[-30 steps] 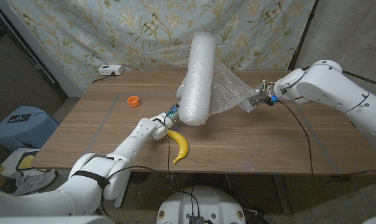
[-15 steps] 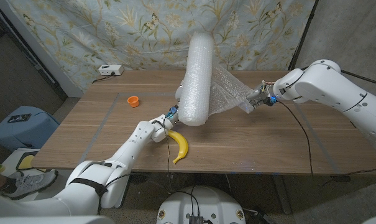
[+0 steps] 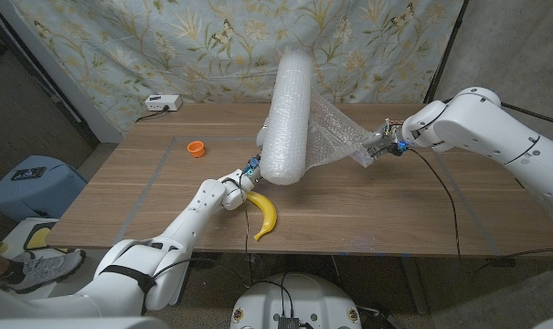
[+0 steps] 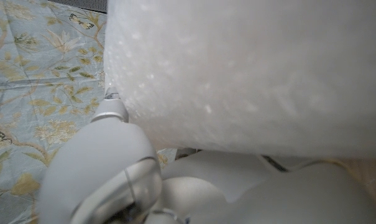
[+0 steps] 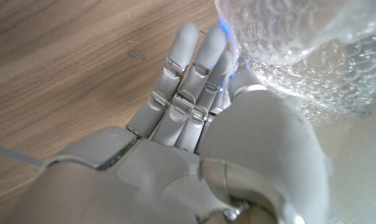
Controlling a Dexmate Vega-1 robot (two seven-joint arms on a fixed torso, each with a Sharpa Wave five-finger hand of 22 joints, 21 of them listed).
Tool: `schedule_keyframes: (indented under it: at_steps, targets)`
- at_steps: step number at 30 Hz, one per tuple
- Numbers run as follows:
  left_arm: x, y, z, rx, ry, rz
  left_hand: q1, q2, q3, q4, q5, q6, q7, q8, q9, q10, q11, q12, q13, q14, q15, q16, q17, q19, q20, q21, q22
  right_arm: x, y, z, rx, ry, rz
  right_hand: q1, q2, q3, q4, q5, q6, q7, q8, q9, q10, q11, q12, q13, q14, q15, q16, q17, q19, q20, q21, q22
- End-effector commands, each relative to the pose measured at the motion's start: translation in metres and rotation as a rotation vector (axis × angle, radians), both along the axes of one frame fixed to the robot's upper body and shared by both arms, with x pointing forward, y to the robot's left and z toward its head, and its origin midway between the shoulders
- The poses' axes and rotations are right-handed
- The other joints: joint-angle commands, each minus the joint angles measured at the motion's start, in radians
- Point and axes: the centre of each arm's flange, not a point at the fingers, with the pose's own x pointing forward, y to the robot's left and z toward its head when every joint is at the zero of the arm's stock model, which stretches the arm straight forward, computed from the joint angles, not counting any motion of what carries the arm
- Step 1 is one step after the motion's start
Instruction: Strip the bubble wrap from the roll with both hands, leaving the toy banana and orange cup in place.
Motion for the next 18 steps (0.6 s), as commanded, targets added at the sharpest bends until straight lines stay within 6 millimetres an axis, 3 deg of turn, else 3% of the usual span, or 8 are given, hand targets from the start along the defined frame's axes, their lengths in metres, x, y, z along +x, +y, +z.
schedule_keyframes:
  at_steps: [1, 18]
  targets:
    - [0.001, 0.003, 0.0, -0.001, -0.013, 0.001, -0.007, 0.0, 0.002, -0.002, -0.004, -0.005, -0.004, -0.003, 0.001, -0.008, 0.001, -0.003, -0.001, -0.011, 0.008, -0.004, 0.003, -0.009, 0.001, -0.003, 0.002, 0.002, 0.0, 0.001, 0.001, -0.001, 0.0, 0.012, -0.002, 0.0, 0.0, 0.008, 0.002, 0.006, 0.005, 0.006, 0.004, -0.003, -0.005, 0.002, 0.01, 0.001, 0.001, 0.005, -0.007, -0.048, 0.007, 0.002]
    - [0.001, 0.003, -0.001, 0.003, -0.017, -0.004, -0.013, 0.001, 0.003, -0.002, -0.003, -0.005, -0.006, -0.006, -0.004, -0.011, 0.004, 0.001, -0.009, -0.021, 0.014, 0.002, 0.001, -0.019, 0.001, -0.013, 0.003, -0.002, -0.014, 0.005, -0.007, -0.012, -0.04, 0.012, -0.002, 0.0, 0.001, 0.008, 0.003, 0.007, 0.002, 0.008, 0.008, -0.003, -0.006, 0.007, 0.011, 0.001, -0.004, 0.007, -0.014, -0.048, 0.022, 0.001]
